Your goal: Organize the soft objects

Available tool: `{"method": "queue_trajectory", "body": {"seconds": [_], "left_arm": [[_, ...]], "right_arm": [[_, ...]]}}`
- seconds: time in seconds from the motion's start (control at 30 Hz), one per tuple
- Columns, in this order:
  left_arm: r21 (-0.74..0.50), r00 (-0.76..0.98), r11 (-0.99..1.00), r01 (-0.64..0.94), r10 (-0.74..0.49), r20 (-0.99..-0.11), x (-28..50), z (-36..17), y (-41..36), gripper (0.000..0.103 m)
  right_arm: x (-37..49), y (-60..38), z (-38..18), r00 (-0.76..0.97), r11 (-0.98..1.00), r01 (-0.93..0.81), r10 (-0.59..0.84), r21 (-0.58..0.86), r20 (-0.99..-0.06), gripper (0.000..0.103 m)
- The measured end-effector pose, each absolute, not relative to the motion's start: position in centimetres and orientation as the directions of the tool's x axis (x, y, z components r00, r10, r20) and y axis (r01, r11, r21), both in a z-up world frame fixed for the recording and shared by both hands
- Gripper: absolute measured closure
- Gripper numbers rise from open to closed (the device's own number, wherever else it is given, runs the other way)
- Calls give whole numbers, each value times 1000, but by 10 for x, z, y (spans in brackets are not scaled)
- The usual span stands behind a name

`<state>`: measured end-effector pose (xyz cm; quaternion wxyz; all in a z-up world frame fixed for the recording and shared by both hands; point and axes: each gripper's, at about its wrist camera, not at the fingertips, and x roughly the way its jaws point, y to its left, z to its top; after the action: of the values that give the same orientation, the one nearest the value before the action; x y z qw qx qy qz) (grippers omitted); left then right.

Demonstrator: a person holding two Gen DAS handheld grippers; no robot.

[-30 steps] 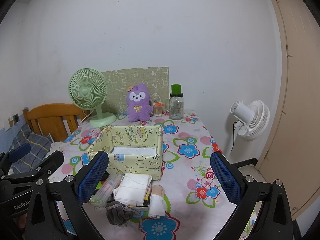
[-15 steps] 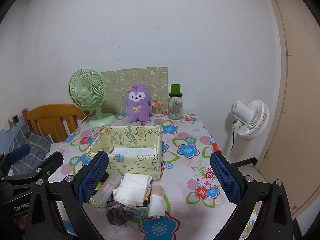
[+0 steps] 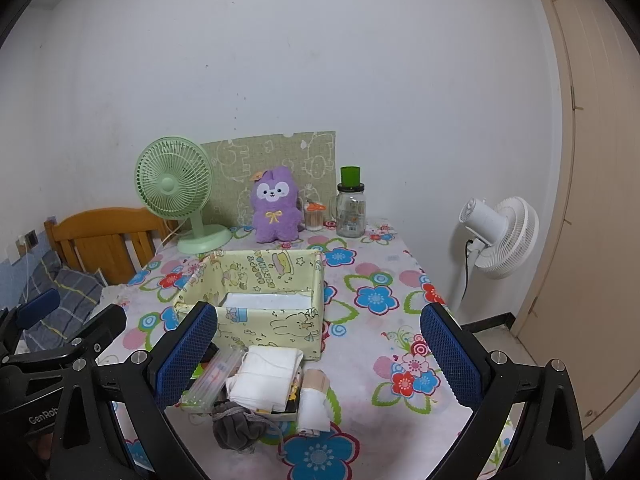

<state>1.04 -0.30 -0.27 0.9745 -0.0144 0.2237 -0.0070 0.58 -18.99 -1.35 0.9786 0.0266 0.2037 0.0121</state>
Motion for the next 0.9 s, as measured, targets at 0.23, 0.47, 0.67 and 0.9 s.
{"method": "queue_trajectory", "body": {"seconds": [0.23, 0.47, 0.67, 0.9], "left_arm": [[-31, 900, 999, 8, -20, -436, 10, -3, -4, 1], [-27, 897, 1000, 9, -20, -441, 11, -3, -3, 1], [-26, 894, 1000, 10, -21, -447, 16, -4, -3, 1], [-26, 887, 1000, 6, -17, -462, 24, -10, -1, 2]], "right_arm": [[6, -191, -14, 917, 998, -10, 32, 58, -399, 1], [9, -193, -15, 913, 998, -3, 30, 66, -406, 1], [13, -191, -16, 909, 998, 1, 26, 63, -415, 1], [22, -185, -20, 901, 999, 3, 18, 48, -432, 1]]}}
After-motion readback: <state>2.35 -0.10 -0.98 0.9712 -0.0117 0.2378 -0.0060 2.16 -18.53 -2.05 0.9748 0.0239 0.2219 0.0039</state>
